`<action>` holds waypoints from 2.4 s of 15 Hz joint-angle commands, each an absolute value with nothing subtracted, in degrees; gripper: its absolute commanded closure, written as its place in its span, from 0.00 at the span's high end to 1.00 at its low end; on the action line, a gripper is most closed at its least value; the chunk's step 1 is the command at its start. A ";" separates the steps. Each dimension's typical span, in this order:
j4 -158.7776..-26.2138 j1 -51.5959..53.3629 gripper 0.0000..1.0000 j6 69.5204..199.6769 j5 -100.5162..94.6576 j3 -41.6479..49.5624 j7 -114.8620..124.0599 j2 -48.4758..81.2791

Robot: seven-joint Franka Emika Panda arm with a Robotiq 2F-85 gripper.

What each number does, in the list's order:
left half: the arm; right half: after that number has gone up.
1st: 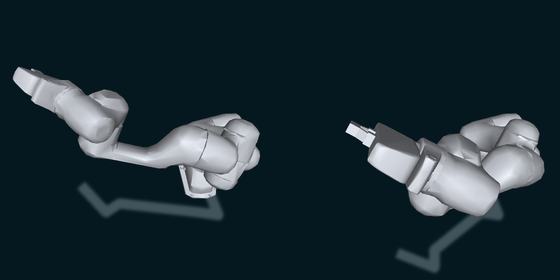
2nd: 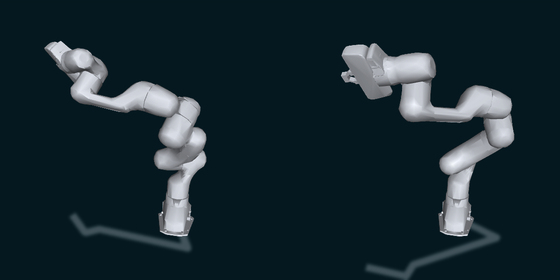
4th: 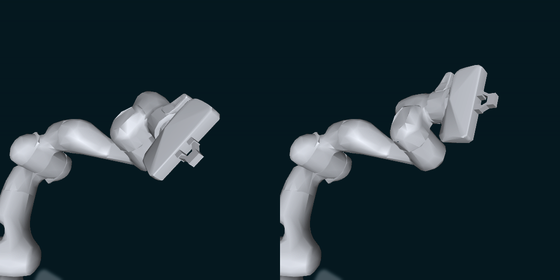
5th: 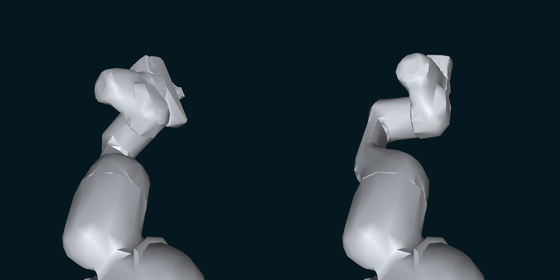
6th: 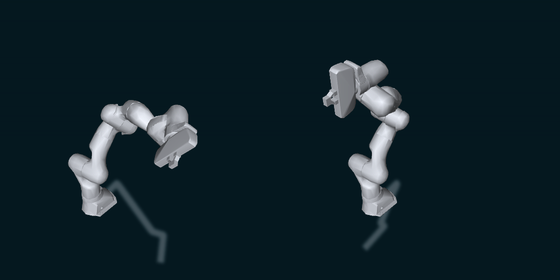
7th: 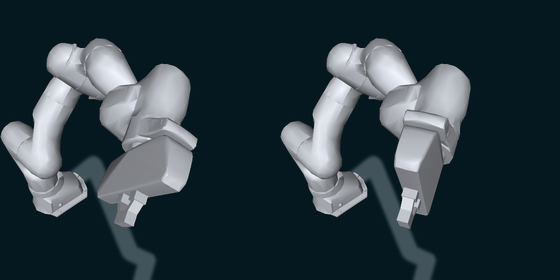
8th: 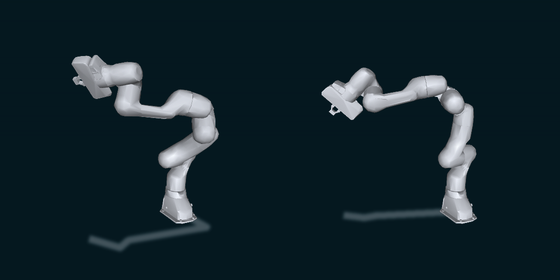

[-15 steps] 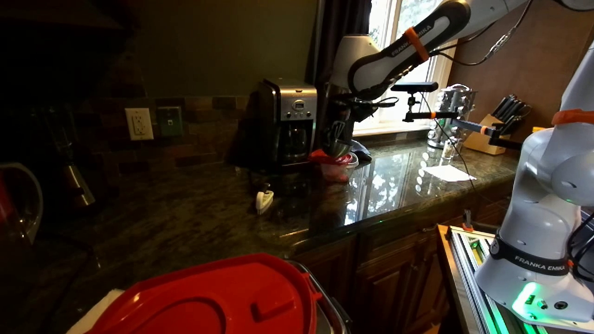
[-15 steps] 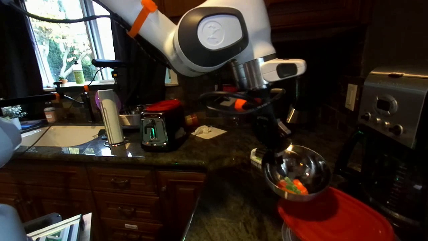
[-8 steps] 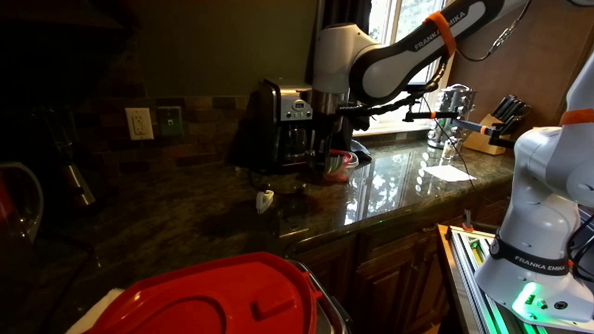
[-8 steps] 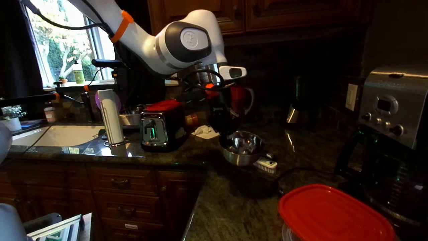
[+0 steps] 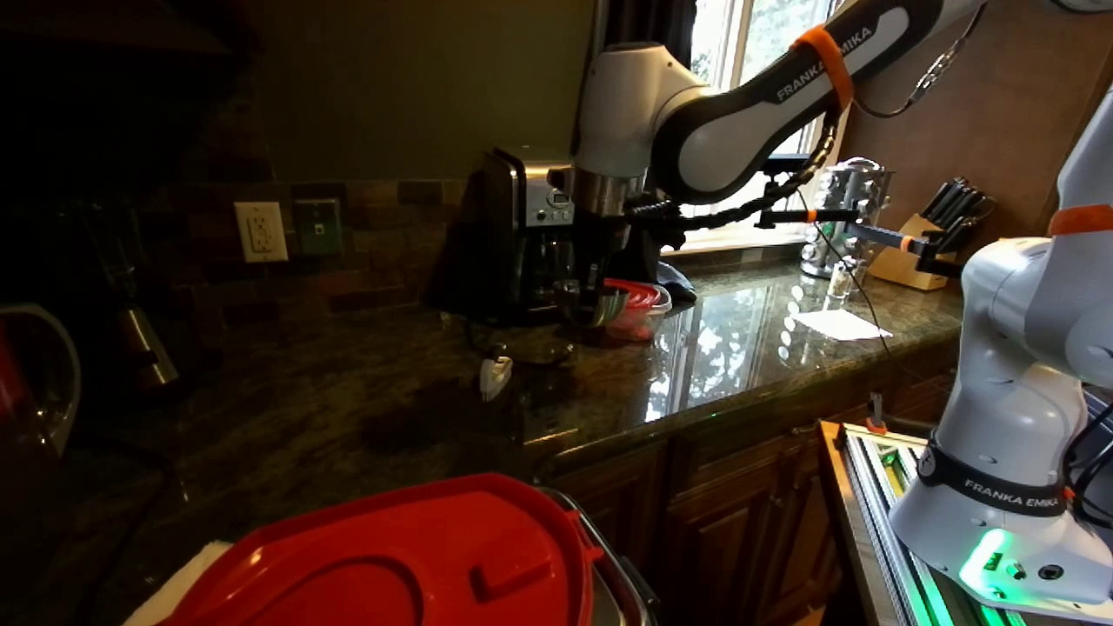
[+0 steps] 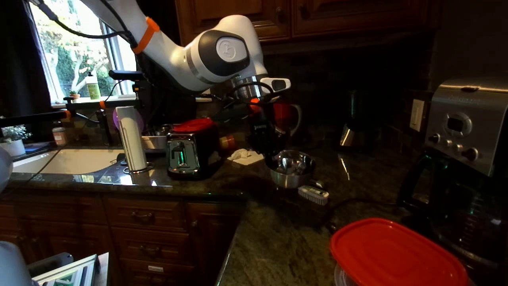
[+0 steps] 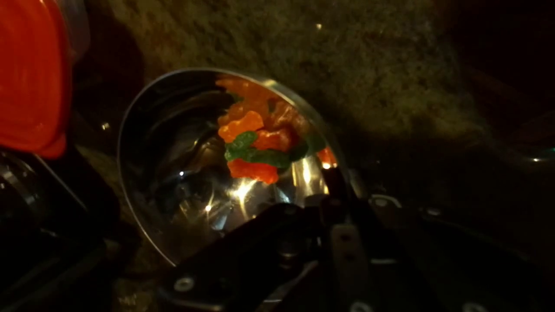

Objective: Place the silver bowl on the counter top

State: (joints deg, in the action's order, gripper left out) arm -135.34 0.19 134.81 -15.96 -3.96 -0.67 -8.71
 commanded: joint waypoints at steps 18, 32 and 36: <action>-104.48 10.23 0.01 147.19 -30.98 -2.26 -2.40 24.45; -76.25 8.00 0.01 130.99 -23.33 0.57 -12.23 44.01; -73.59 7.73 0.01 130.57 -21.02 0.18 -12.95 46.12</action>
State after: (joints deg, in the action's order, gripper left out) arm -77.52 8.47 132.64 -23.08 1.19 -11.14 43.58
